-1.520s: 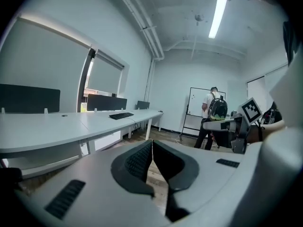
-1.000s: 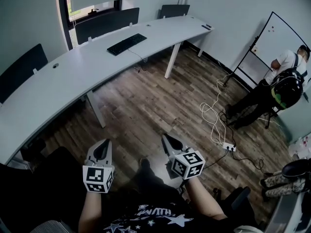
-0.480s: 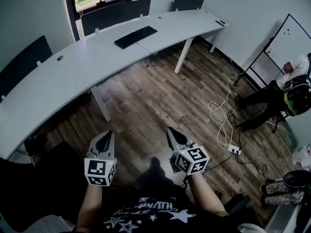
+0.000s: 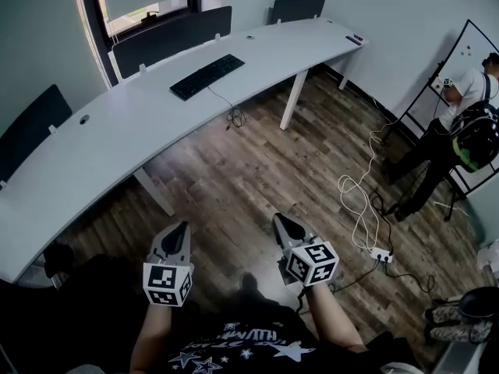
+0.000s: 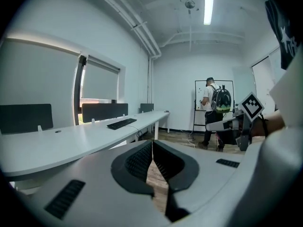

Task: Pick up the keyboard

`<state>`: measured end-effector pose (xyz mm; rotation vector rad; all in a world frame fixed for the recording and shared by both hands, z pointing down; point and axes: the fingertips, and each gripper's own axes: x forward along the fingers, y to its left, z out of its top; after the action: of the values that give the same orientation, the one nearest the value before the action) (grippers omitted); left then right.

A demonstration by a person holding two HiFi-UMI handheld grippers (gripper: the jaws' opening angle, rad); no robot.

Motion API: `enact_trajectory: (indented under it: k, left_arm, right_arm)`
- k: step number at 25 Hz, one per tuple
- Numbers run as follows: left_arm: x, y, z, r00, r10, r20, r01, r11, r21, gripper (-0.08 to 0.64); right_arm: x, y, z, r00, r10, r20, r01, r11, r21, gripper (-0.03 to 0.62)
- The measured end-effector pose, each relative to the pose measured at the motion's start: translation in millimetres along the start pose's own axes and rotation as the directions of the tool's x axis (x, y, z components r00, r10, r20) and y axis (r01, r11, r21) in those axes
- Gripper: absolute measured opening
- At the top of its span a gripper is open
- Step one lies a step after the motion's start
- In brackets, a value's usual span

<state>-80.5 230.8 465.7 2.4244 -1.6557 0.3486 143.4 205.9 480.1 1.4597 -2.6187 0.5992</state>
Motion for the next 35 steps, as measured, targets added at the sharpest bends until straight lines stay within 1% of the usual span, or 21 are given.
enact_trajectory:
  k: [6,10,16,19,24,27,30,35]
  left_arm:
    - [41.2,1.5,13.7,0.999,0.034,-0.035,-0.034,0.999,0.004,0.014]
    - [62.9,-0.4,24.9,0.997,0.071,-0.034,-0.071,0.997,0.005,0.015]
    - [89.1,-1.7,39.3,0.993,0.113,-0.022,-0.113,0.993,-0.034,0.015]
    - [99.3,-3.3,48.1,0.994,0.111,-0.018,-0.111,0.993,-0.045,0.015]
    - [115.4,3.4,49.5,0.993,0.108,-0.038,-0.11,0.993,-0.05,0.014]
    - [129.5,8.7,47.9,0.994,0.1,-0.045,-0.102,0.994,-0.048,0.015]
    - [150.4,16.9,45.4,0.995,0.086,-0.04,-0.088,0.995,-0.054,0.014]
    - [195.9,37.0,52.5,0.998,0.051,-0.029,-0.053,0.997,-0.063,0.014]
  right_arm:
    - [32.6,-37.3,15.8,0.999,0.032,-0.009,-0.032,0.999,0.022,0.003]
    - [47.4,-60.3,24.4,0.998,0.06,-0.017,-0.06,0.998,0.029,0.003]
    - [60.3,-93.0,39.3,0.995,0.092,-0.025,-0.092,0.996,0.013,0.003]
    - [66.7,-102.9,46.4,0.995,0.091,-0.028,-0.091,0.996,-0.007,0.003]
    - [78.4,-107.6,45.1,0.995,0.089,-0.049,-0.091,0.995,-0.039,0.003]
    - [83.0,-117.2,41.5,0.996,0.075,-0.057,-0.076,0.997,-0.018,0.003]
    - [90.6,-130.0,38.3,0.996,0.053,-0.07,-0.055,0.998,-0.024,0.003]
    - [121.7,-155.5,54.7,0.998,0.002,-0.059,-0.004,1.0,-0.029,0.003]
